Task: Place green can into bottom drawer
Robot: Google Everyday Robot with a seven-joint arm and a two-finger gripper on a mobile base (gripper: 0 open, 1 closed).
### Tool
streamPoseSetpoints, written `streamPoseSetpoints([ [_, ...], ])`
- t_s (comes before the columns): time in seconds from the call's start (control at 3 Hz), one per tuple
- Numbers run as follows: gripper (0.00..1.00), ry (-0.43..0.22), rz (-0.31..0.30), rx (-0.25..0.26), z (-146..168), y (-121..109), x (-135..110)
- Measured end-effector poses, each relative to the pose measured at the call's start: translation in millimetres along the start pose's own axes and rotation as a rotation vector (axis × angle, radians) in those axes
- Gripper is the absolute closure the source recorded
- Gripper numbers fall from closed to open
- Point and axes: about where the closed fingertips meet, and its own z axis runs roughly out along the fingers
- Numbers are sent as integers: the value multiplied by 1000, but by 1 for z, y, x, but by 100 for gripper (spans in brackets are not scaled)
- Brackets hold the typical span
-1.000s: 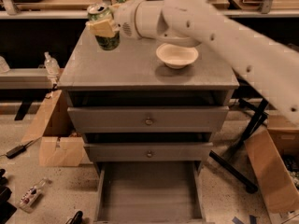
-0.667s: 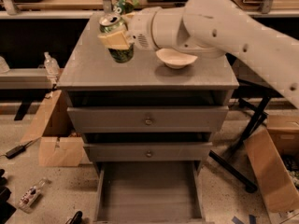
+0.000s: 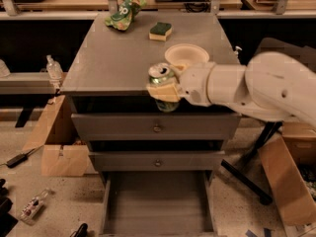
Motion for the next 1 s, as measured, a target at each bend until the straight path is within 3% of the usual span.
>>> streamPoseSetpoints([
  [0.33, 100, -8, 62, 19, -10, -5, 62],
  [0.67, 100, -8, 62, 19, -9, -5, 62],
  [1.0, 100, -13, 135, -1, 9, 1, 96],
])
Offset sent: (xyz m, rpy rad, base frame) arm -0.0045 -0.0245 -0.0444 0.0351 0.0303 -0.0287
